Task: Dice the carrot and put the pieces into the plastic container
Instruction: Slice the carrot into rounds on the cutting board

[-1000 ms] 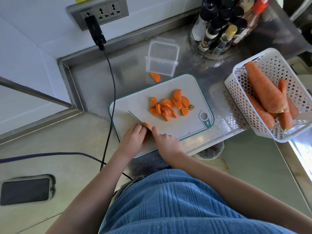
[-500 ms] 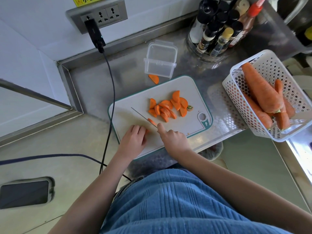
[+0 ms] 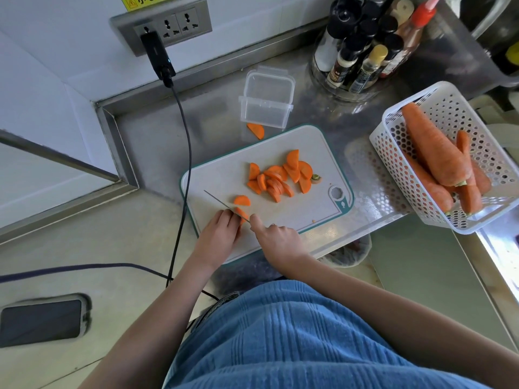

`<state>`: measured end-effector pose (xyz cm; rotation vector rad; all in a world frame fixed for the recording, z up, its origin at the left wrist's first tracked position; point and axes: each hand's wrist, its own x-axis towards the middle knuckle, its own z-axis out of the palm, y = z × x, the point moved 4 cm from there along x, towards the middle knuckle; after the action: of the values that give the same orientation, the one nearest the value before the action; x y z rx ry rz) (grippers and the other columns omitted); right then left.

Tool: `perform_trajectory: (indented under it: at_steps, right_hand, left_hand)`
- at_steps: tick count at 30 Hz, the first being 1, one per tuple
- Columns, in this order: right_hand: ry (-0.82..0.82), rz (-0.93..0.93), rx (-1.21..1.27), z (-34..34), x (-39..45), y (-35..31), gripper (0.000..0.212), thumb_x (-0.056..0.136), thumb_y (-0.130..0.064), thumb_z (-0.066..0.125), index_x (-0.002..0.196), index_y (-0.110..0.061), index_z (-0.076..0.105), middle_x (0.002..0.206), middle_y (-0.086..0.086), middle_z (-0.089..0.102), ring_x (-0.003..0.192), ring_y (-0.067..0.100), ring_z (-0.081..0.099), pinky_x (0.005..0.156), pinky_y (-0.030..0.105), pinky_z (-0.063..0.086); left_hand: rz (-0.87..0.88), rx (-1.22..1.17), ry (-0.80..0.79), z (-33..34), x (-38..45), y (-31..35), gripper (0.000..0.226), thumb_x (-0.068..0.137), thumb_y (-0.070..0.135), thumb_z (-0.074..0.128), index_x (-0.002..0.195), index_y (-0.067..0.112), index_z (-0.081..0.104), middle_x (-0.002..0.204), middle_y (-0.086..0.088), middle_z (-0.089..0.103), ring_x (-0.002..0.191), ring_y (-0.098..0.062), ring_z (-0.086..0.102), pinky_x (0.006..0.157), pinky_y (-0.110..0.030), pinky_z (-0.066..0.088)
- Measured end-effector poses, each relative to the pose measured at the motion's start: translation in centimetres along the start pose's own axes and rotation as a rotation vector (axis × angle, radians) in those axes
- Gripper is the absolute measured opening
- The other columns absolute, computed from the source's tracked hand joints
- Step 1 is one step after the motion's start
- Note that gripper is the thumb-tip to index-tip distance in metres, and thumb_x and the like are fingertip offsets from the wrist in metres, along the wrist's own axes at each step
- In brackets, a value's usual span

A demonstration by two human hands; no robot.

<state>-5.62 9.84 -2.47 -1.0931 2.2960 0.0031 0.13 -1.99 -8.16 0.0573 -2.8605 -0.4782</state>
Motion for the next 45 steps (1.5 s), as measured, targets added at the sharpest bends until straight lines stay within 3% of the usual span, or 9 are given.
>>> perform_trajectory:
  at_steps: [3, 14, 17, 19, 21, 24, 26, 41, 45]
  right_hand:
    - [0.013, -0.006, -0.015, -0.1, 0.0, 0.0, 0.042, 0.094, 0.003, 0.034, 0.134, -0.008, 0.028, 0.081, 0.013, 0.058, 0.079, 0.035, 0.062, 0.06, 0.036, 0.035]
    - [0.019, -0.006, -0.001, 0.0, -0.1, -0.1, 0.045, 0.094, 0.004, 0.033, 0.136, -0.008, 0.027, 0.098, 0.016, 0.064, 0.086, 0.036, 0.063, 0.062, 0.037, 0.037]
    - [0.013, -0.001, 0.013, 0.3, 0.0, 0.0, 0.046, 0.093, 0.005, 0.033, 0.137, -0.008, 0.026, 0.089, 0.014, 0.062, 0.081, 0.035, 0.061, 0.062, 0.037, 0.036]
    - [0.003, -0.004, 0.009, 0.3, 0.1, 0.0, 0.047, 0.091, 0.006, 0.034, 0.135, -0.008, 0.026, 0.068, 0.007, 0.046, 0.066, 0.032, 0.05, 0.061, 0.035, 0.035]
    - [0.004, -0.008, -0.008, 0.4, 0.3, -0.1, 0.048, 0.09, 0.007, 0.035, 0.135, -0.007, 0.027, 0.062, 0.005, 0.037, 0.058, 0.029, 0.044, 0.06, 0.034, 0.034]
    - [0.012, 0.004, 0.03, 0.7, 1.0, -0.1, 0.047, 0.091, 0.005, 0.037, 0.135, -0.008, 0.028, 0.086, 0.014, 0.063, 0.078, 0.034, 0.062, 0.061, 0.035, 0.037]
    - [0.012, 0.003, 0.047, 0.7, 1.5, 0.0, 0.046, 0.092, 0.003, 0.037, 0.135, -0.008, 0.028, 0.095, 0.015, 0.065, 0.084, 0.035, 0.064, 0.063, 0.036, 0.039]
    - [0.026, 0.068, 0.055, 1.0, 2.5, 0.2, 0.043, 0.095, -0.001, 0.041, 0.134, -0.012, 0.028, 0.097, 0.014, 0.066, 0.087, 0.035, 0.065, 0.064, 0.036, 0.041]
    - [0.047, 0.072, 0.071, 1.0, 2.6, 0.6, 0.033, 0.1, -0.011, 0.039, 0.132, -0.014, 0.029, 0.096, 0.012, 0.066, 0.085, 0.035, 0.065, 0.061, 0.035, 0.039]
  left_hand:
    - [0.026, 0.014, 0.031, 0.0, -0.1, -0.1, 0.011, 0.084, 0.013, 0.046, 0.094, 0.008, 0.047, 0.074, -0.014, 0.054, 0.074, -0.022, 0.041, 0.055, -0.036, 0.05]
    - [0.044, 0.033, 0.041, 0.0, -0.1, 0.1, 0.01, 0.086, 0.012, 0.047, 0.094, 0.008, 0.048, 0.074, -0.014, 0.055, 0.069, -0.025, 0.05, 0.055, -0.034, 0.05]
    - [0.039, 0.029, 0.024, -0.1, -0.1, 0.1, 0.011, 0.085, 0.013, 0.046, 0.095, 0.008, 0.047, 0.075, -0.014, 0.055, 0.068, -0.026, 0.053, 0.055, -0.034, 0.051]
    - [0.036, 0.019, 0.022, -0.1, 0.0, 0.1, 0.01, 0.084, 0.012, 0.047, 0.094, 0.008, 0.048, 0.075, -0.014, 0.055, 0.068, -0.027, 0.053, 0.055, -0.035, 0.05]
    - [0.033, 0.014, 0.022, -0.3, 0.0, 0.2, 0.009, 0.084, 0.011, 0.051, 0.092, 0.007, 0.05, 0.075, -0.014, 0.055, 0.069, -0.026, 0.052, 0.056, -0.035, 0.05]
    - [0.01, -0.008, -0.013, -0.5, 0.0, 0.2, 0.017, 0.072, -0.004, 0.07, 0.084, 0.001, 0.059, 0.073, -0.015, 0.055, 0.068, -0.028, 0.054, 0.056, -0.034, 0.051]
    - [0.001, -0.012, -0.064, -0.6, 0.2, 0.1, 0.027, 0.059, -0.011, 0.076, 0.081, -0.002, 0.062, 0.073, -0.015, 0.056, 0.066, -0.031, 0.058, 0.057, -0.034, 0.052]
    - [-0.06, -0.014, -0.121, -0.9, 0.4, 0.3, 0.031, 0.058, -0.008, 0.08, 0.08, 0.001, 0.06, 0.072, -0.013, 0.053, 0.064, -0.028, 0.054, 0.052, -0.034, 0.047]
    - [-0.077, -0.012, -0.136, -0.9, 0.5, 0.4, 0.031, 0.057, -0.003, 0.081, 0.079, 0.002, 0.058, 0.072, -0.012, 0.052, 0.065, -0.027, 0.053, 0.052, -0.035, 0.047]
